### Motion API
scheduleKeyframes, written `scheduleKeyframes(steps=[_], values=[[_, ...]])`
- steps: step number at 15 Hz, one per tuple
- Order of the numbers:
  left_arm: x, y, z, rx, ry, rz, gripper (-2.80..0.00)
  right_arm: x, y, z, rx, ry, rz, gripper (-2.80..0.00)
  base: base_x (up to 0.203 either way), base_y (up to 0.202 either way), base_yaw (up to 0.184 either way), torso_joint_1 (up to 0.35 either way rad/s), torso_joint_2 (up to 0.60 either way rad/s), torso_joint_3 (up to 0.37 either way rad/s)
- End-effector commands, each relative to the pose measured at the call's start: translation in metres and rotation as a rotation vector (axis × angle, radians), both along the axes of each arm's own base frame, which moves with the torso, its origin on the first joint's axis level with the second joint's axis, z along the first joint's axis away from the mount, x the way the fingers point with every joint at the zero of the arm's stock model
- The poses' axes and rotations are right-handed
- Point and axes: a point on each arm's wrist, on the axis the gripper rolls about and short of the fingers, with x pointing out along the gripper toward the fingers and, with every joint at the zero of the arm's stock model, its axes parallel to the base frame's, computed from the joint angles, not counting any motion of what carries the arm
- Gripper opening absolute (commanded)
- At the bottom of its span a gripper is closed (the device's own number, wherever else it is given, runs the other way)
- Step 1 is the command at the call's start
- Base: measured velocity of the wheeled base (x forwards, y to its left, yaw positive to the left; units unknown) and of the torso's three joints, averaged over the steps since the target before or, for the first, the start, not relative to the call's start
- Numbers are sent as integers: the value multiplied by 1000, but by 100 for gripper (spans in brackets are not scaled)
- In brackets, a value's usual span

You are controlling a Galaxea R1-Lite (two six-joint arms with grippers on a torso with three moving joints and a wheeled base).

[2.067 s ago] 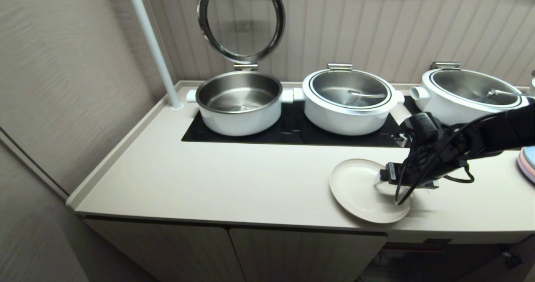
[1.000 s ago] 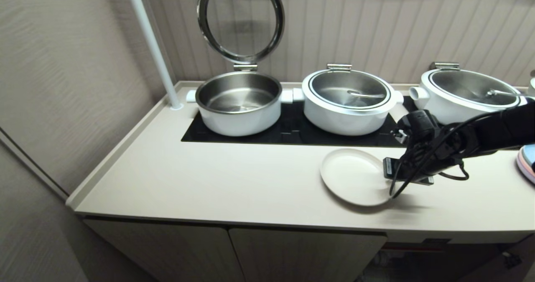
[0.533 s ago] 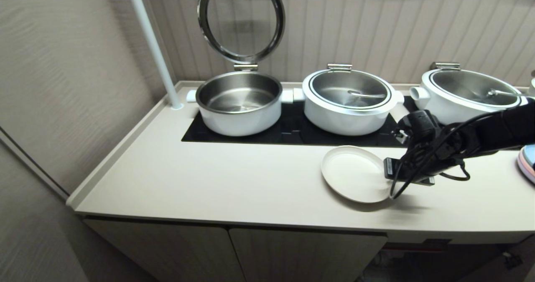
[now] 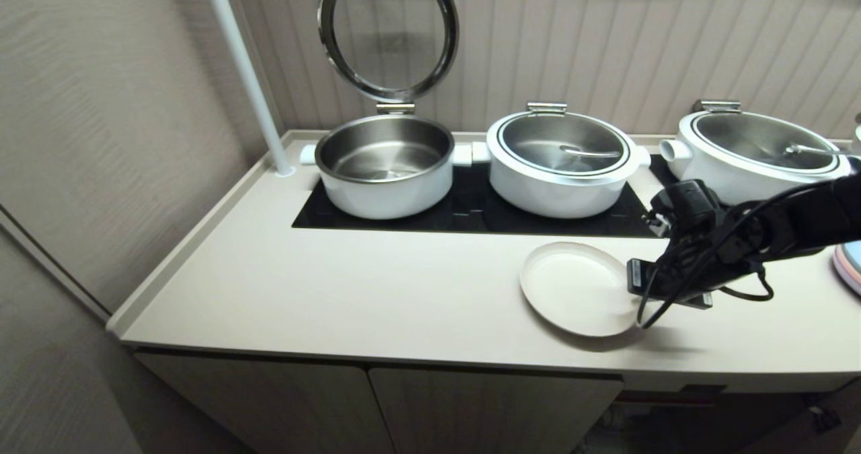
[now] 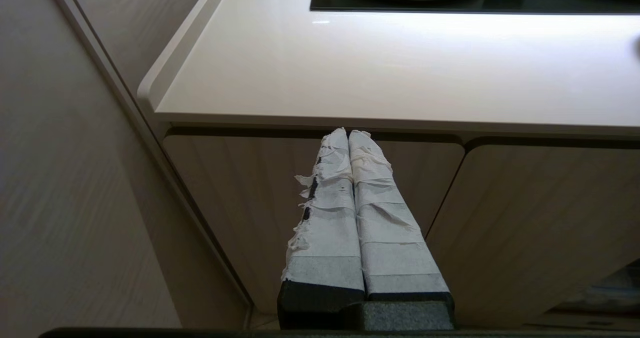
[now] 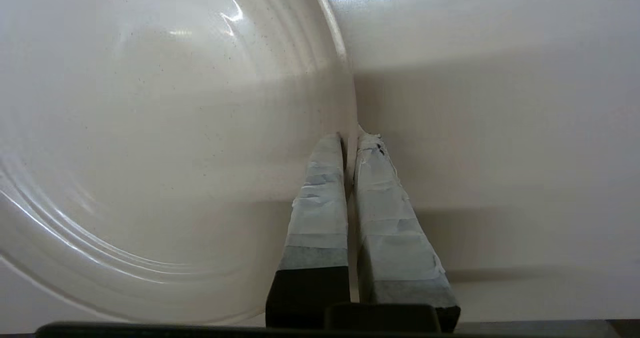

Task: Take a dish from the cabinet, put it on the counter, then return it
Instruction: Pick up the plate from the table

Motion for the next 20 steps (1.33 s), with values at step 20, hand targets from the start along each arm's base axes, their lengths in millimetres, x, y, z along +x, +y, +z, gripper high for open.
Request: scheduleKeyframes(steps=[20], values=[[0, 0, 0, 0, 0, 0, -280, -63, -5, 21, 191, -114, -221, -280, 0, 0, 0, 0, 0, 0]])
